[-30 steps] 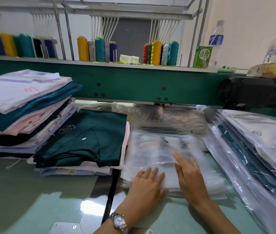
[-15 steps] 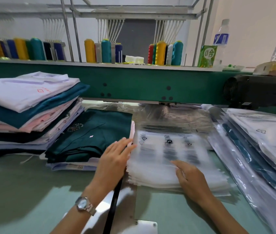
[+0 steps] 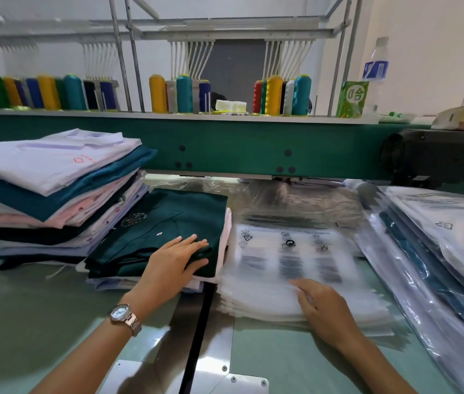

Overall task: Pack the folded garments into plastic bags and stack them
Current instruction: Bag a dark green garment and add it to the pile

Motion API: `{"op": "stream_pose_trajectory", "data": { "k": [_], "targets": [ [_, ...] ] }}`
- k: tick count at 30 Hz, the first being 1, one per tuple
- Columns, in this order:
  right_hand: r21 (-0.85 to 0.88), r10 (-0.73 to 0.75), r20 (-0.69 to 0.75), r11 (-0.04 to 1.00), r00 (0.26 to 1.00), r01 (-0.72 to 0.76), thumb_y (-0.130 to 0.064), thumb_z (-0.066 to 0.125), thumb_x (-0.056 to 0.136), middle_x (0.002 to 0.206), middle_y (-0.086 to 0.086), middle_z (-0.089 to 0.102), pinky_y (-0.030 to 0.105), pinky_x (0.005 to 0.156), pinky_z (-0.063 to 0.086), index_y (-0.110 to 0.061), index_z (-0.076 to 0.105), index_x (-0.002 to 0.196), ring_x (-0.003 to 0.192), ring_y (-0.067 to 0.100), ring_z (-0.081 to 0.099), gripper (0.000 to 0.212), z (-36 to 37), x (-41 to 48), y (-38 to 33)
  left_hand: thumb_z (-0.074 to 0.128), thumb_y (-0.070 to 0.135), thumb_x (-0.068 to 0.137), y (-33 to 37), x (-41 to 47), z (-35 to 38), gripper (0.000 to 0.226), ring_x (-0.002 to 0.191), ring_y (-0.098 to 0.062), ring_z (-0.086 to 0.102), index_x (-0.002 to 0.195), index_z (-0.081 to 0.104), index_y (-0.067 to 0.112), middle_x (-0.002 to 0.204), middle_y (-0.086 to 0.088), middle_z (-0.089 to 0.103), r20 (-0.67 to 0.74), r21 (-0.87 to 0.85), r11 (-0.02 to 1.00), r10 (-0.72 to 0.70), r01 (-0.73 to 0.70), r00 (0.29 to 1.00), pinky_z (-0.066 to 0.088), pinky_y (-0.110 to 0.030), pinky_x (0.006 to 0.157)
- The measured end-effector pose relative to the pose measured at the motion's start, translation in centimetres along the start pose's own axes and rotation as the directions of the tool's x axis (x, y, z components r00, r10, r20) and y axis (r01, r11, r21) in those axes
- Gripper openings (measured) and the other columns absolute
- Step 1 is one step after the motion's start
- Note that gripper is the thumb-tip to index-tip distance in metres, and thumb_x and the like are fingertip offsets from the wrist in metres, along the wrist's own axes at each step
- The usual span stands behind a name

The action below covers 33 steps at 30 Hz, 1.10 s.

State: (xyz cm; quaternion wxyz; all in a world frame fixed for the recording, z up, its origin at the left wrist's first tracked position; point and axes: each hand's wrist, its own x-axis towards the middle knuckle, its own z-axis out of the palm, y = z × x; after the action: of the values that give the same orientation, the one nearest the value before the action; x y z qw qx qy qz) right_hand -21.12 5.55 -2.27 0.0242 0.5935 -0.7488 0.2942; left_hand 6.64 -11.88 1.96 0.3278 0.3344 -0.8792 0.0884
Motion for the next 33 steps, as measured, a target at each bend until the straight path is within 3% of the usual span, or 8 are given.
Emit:
{"op": "stream_pose_trajectory", "data": {
  "k": [2, 5, 9, 16, 20, 23, 26, 33],
  "targets": [
    [-0.004, 0.0, 0.006, 1.0, 1.0, 0.0, -0.019, 0.051, 0.096, 0.114, -0.008, 0.069, 0.022, 0.081, 0.041, -0.023, 0.067, 0.118, 0.104, 0.014, 0.062, 0.028, 0.0, 0.0, 0.0, 0.065, 0.041, 0.09, 0.3, 0.4, -0.1, 0.041, 0.117, -0.027, 0.062, 0.126, 0.065, 0.02, 0.12, -0.004, 0.069, 0.008, -0.073, 0.99, -0.122, 0.122, 0.993, 0.054, -0.038, 0.086],
    [-0.005, -0.002, 0.009, 1.0, 1.0, 0.002, -0.019, 0.05, 0.096, 0.116, -0.008, 0.068, 0.023, 0.084, 0.042, -0.023, 0.067, 0.119, 0.105, 0.013, 0.061, 0.028, -0.1, -0.1, 0.0, 0.06, 0.045, 0.093, 0.4, 1.2, -0.2, 0.036, 0.069, -0.016, 0.065, 0.118, 0.066, 0.019, 0.079, 0.005, 0.069, -0.011, -0.128, 0.973, -0.196, 0.193, 0.981, 0.045, -0.025, 0.055],
    [-0.026, -0.01, 0.022, 1.0, 1.0, 0.011, -0.02, 0.049, 0.096, 0.119, -0.008, 0.067, 0.023, 0.087, 0.041, -0.023, 0.066, 0.119, 0.108, 0.013, 0.06, 0.029, -0.1, 0.1, -0.1, 0.064, 0.043, 0.091, 0.4, 1.5, -0.6, 0.022, 0.045, -0.004, 0.053, 0.104, 0.067, 0.026, 0.056, 0.015, 0.057, -0.017, -0.2, 0.95, -0.249, 0.24, 0.968, 0.034, -0.016, 0.044],
    [-0.021, -0.023, 0.016, 1.0, 1.0, 0.024, -0.02, 0.05, 0.096, 0.118, -0.007, 0.067, 0.025, 0.09, 0.042, -0.021, 0.067, 0.118, 0.108, 0.014, 0.06, 0.028, 0.0, 0.0, -0.1, 0.078, 0.051, 0.074, -0.2, 1.8, -1.3, 0.028, 0.082, 0.001, 0.065, 0.099, 0.072, 0.039, 0.094, 0.02, 0.072, 0.149, -0.263, 0.918, -0.265, 0.297, 0.952, 0.052, -0.023, 0.071],
    [-0.021, -0.034, 0.019, 0.999, 0.999, 0.034, -0.02, 0.05, 0.095, 0.119, -0.007, 0.066, 0.025, 0.091, 0.042, -0.021, 0.066, 0.118, 0.11, 0.014, 0.059, 0.028, 0.0, 0.0, 0.0, 0.081, 0.041, 0.075, -1.6, 2.1, -2.7, 0.046, 0.125, 0.003, 0.049, 0.118, 0.065, 0.046, 0.14, 0.012, 0.054, 0.436, -0.404, 0.838, -0.175, 0.366, 0.883, 0.03, -0.017, 0.099],
    [-0.014, -0.036, 0.02, 0.999, 0.999, 0.037, -0.02, 0.049, 0.095, 0.12, -0.007, 0.066, 0.024, 0.092, 0.042, -0.021, 0.066, 0.119, 0.11, 0.013, 0.059, 0.029, 0.0, 0.0, 0.0, 0.074, 0.036, 0.084, -2.0, 1.7, -3.0, 0.049, 0.146, -0.013, 0.023, 0.128, 0.057, 0.048, 0.154, 0.008, 0.036, 0.488, -0.389, 0.854, -0.126, 0.345, 0.864, 0.017, -0.031, 0.117],
    [-0.015, -0.043, 0.016, 0.999, 0.999, 0.043, -0.02, 0.049, 0.096, 0.12, -0.007, 0.066, 0.024, 0.092, 0.042, -0.02, 0.066, 0.12, 0.11, 0.013, 0.06, 0.029, 0.1, -0.1, 0.1, 0.072, 0.04, 0.085, -1.9, 1.2, -3.2, 0.049, 0.149, -0.019, 0.005, 0.129, 0.053, 0.05, 0.158, 0.01, 0.025, 0.507, -0.386, 0.843, -0.147, 0.376, 0.85, 0.014, -0.046, 0.118],
    [-0.009, -0.05, 0.005, 0.999, 0.999, 0.05, -0.021, 0.049, 0.096, 0.119, -0.007, 0.066, 0.026, 0.092, 0.044, -0.02, 0.066, 0.118, 0.109, 0.013, 0.06, 0.028, 0.2, 0.0, 0.1, 0.069, 0.028, 0.085, -0.9, 1.8, -1.8, 0.027, 0.137, 0.007, 0.03, 0.103, 0.062, 0.047, 0.126, 0.031, 0.056, 0.319, -0.341, 0.892, -0.188, 0.297, 0.929, -0.002, -0.028, 0.121]
  ]
}}
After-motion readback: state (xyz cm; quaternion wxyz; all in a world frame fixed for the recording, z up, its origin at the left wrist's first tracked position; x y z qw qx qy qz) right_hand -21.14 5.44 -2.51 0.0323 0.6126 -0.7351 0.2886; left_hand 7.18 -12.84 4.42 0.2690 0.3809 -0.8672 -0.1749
